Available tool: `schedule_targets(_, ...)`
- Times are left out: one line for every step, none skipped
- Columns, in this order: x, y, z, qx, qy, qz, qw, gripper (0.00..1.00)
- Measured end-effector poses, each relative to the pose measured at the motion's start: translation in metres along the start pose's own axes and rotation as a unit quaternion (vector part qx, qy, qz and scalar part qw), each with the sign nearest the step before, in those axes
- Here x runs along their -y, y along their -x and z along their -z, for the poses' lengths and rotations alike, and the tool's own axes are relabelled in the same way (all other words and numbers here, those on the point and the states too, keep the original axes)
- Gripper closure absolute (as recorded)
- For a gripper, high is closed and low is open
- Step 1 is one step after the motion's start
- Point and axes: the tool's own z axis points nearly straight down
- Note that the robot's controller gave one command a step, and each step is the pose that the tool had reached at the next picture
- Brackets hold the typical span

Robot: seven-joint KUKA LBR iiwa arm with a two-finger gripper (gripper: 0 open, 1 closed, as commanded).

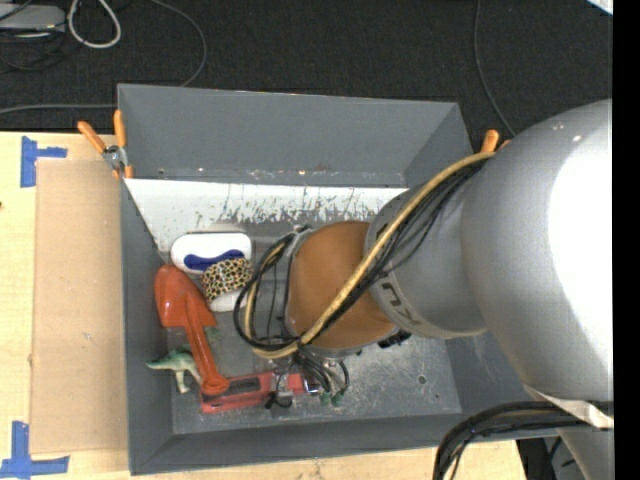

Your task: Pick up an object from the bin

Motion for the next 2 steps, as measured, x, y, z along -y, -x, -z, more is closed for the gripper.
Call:
schedule_targets(0.002, 0.002, 0.119, -0.0045, -0.001, -0.002, 1.0000, 1.00)
schedule_targets(0.002, 0.003, 0.164, -0.0024, 0.000, -0.001, 1.0000, 1.00)
